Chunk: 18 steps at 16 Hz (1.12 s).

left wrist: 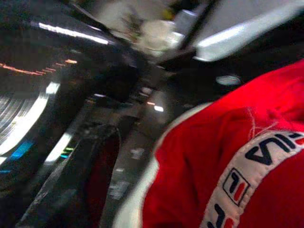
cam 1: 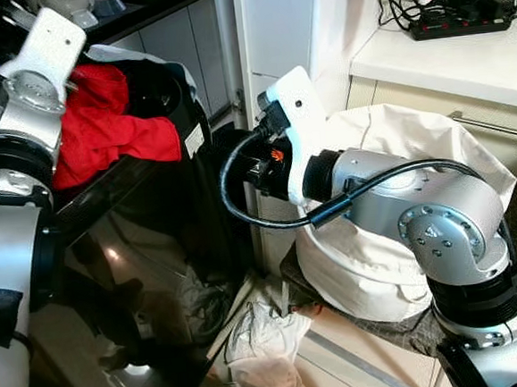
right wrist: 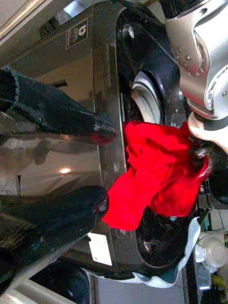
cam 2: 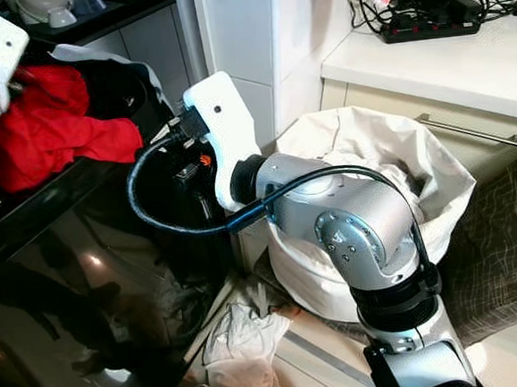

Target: Clothes washing

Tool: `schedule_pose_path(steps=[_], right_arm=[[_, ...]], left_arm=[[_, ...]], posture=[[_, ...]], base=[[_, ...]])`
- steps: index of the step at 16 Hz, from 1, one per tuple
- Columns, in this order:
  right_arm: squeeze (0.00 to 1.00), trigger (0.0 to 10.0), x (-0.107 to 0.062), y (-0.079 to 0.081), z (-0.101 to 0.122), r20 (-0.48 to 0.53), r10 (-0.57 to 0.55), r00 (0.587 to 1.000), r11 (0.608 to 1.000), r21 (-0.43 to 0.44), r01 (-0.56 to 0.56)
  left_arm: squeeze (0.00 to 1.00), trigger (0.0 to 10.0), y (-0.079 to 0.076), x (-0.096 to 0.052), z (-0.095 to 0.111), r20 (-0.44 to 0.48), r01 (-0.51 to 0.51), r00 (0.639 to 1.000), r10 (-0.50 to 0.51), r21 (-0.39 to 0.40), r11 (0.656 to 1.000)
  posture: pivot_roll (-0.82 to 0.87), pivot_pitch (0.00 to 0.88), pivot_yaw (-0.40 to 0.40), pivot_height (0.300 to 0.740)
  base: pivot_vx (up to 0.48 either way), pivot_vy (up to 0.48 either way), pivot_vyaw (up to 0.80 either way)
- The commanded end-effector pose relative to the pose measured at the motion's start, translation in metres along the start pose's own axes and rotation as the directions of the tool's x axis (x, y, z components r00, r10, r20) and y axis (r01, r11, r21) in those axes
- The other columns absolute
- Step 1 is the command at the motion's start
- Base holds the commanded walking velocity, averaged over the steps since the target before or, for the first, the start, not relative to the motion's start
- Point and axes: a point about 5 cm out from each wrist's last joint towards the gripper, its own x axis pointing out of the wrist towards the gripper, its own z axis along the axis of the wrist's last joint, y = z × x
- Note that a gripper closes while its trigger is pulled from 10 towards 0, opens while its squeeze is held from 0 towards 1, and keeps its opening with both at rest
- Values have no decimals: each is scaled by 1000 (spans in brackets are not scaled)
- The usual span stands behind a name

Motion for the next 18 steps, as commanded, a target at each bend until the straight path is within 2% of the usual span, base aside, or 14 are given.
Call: schedule_pose_path(steps=[1, 2, 3, 4, 5, 8, 9, 11, 12, 14, 15, 16, 17, 18], right_arm=[[0, 10000, -1, -1, -1, -13, -3, 1000, 1000, 8, 3], [0, 10000, -2, -1, -1, -15, -2, 1000, 1000, 8, 2], [0, 10000, -2, -1, -1, -16, -2, 1000, 1000, 8, 2], [0, 10000, -2, -1, -1, -18, 3, 1000, 1000, 9, -3], [0, 10000, -1, -1, -1, -22, 11, 1000, 1000, 10, -11], [0, 10000, 0, 1, -2, -30, 29, 999, 1000, 11, -29], [0, 10000, 2, 2, -2, -36, 40, 999, 999, 10, -39], [0, 10000, 2, 3, -3, -37, 50, 998, 999, 13, -49], [0, 10000, 2, 3, -3, -38, 50, 998, 999, 15, -50], [0, 10000, 3, 2, -5, -45, 49, 998, 999, 18, -48], [0, 10000, 4, 3, -6, -48, 52, 998, 998, 22, -51], [0, 10000, 5, 3, -6, -48, 55, 997, 998, 24, -54], [0, 10000, 5, 3, -5, -48, 56, 997, 998, 25, -54], [0, 10000, 6, 2, -5, -47, 54, 997, 998, 26, -53]], left_arm=[[0, 10000, -9, 0, -6, -43, 59, 997, -61, -44, 997], [0, 10000, -13, 0, -6, -37, 93, 995, -97, -94, 991], [0, 10000, -14, 0, -6, -32, 101, 994, -105, -105, 989], [0, 10000, -11, 0, -5, -25, 106, 993, -111, -157, 982], [0, 10000, 2, -1, -3, -9, 79, 997, -82, -187, 979], [0, 10000, 17, -3, 0, 28, 100, 995, -96, -237, 966], [0, 10000, 24, -6, -7, -5, 144, 989, -147, -187, 972], [0, 10000, 35, -15, -26, -28, 227, 972, -234, -150, 962], [0, 10000, 36, -18, -34, -30, 260, 962, -271, -194, 946], [0, 10000, 37, -22, -50, -32, 288, 953, -300, -194, 938], [0, 10000, 34, -25, -58, 4, 327, 942, -337, -251, 911], [0, 10000, 34, -28, -66, 6, 314, 945, -327, -297, 902], [0, 10000, 40, -26, -78, -37, 199, 973, -227, -367, 909], [0, 10000, 42, -28, -93, -99, 149, 976, -193, -340, 929]], posture=[[-13, 0, 84, 740], [-8, 0, 73, 740], [-7, 0, 71, 740], [1, 0, 60, 740], [3, 0, 57, 740], [31, 0, 29, 740], [31, 0, 29, 740], [43, 0, 20, 740], [43, 0, 20, 740], [43, 0, 20, 740], [62, 0, 4, 740], [69, 0, -2, 740], [69, 0, -2, 740], [68, 0, -3, 740]], base=[[0, 0, 0], [0, 0, 0], [0, 0, 0], [0, 0, 0], [0, 0, 0], [0, 0, 0], [0, 0, 0], [0, 0, 0], [0, 0, 0], [0, 0, 0], [0, 0, 0], [0, 0, 0], [0, 0, 0], [0, 0, 0]])
